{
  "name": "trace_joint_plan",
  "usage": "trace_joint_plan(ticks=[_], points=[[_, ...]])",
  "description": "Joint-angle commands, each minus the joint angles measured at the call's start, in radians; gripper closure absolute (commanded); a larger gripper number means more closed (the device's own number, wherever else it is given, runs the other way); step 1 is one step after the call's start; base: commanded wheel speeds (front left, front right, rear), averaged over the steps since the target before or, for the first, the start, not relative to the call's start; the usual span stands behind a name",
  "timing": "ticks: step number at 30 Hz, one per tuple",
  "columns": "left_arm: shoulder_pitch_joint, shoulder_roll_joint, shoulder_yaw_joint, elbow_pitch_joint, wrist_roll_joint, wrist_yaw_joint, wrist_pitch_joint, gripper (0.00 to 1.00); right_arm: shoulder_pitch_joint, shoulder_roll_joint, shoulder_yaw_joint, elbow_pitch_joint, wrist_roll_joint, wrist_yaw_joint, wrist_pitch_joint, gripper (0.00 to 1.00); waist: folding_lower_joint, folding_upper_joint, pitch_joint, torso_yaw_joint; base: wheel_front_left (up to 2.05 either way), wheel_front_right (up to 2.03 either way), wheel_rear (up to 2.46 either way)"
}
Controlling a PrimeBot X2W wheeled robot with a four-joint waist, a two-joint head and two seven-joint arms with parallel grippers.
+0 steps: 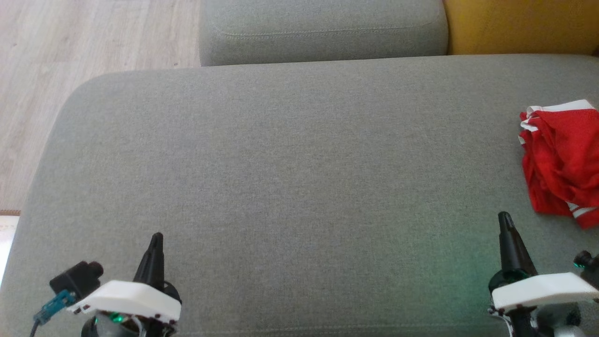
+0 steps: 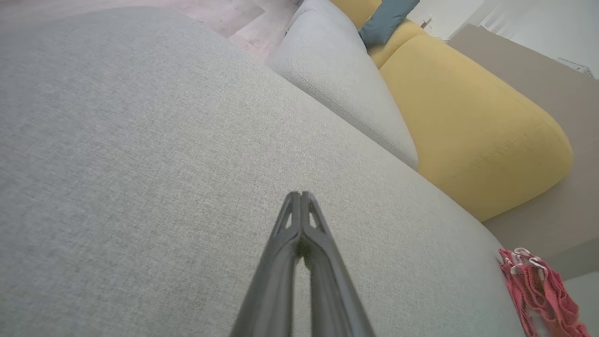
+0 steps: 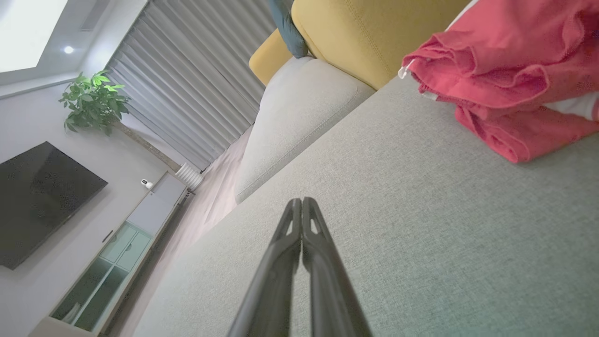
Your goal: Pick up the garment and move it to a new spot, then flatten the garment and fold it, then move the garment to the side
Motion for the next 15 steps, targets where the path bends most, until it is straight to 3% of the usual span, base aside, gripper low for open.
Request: trace_joint_plan(ticks=[1, 15], points=[[-0.06, 0.003, 0.034, -0.025, -0.03, -0.012, 0.007, 1.0, -0.055, -0.023, 0.003, -0.023, 0.034, 0.001, 0.001, 1.0, 0.0, 0.0, 0.0, 0.0, 0.0, 0.0, 0.0], [-0.078, -0.009, 0.072, -0.012, -0.179, -0.041, 0.039, 1.0, -0.082, -0.025, -0.002, 0.009, 0.187, 0.002, 0.007, 1.0, 0.0, 0.0, 0.0, -0.002, 0.0, 0.0, 0.0]])
